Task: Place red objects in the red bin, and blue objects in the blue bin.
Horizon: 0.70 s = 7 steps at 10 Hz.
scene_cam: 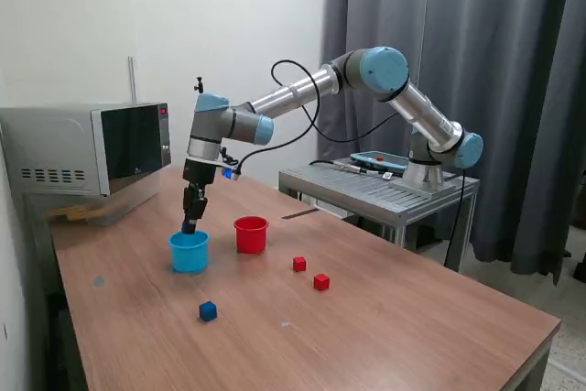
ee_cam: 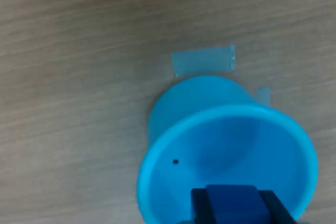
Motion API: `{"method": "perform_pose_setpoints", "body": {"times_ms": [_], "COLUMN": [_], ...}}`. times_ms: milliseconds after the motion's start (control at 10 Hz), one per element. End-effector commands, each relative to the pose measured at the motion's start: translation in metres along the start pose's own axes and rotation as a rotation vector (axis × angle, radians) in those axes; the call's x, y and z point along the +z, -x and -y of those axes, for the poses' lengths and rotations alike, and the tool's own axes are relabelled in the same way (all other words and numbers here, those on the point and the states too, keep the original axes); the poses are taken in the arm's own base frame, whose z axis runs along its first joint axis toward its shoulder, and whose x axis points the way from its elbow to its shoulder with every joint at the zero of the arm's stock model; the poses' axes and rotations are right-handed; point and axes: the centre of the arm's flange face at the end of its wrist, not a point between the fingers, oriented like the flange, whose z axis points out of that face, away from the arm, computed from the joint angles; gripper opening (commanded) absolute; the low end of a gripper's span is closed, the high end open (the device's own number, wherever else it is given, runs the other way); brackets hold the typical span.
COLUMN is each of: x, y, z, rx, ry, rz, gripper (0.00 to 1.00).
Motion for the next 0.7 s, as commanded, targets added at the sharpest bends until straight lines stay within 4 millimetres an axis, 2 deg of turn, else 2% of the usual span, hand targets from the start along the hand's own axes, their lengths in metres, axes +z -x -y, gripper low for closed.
{"method": "perform_pose_setpoints", "body": {"times_ms": [0, 100, 200, 600], "x": [0.0037, 0.0024, 0.0024, 0.0024], "y": [0.0006, 0.0003, 0.0005, 0.0005], "z": [0.0023, 0.002, 0.0021, 0.0021], "rx": [0.001, 0.001, 0.001, 0.001], "ry": [-0.008, -0.006, -0.006, -0.006], "rz": [0.0, -0.001, 0.001, 0.001], "gripper": [0.0, 0.0, 1.0, 1.0]}}
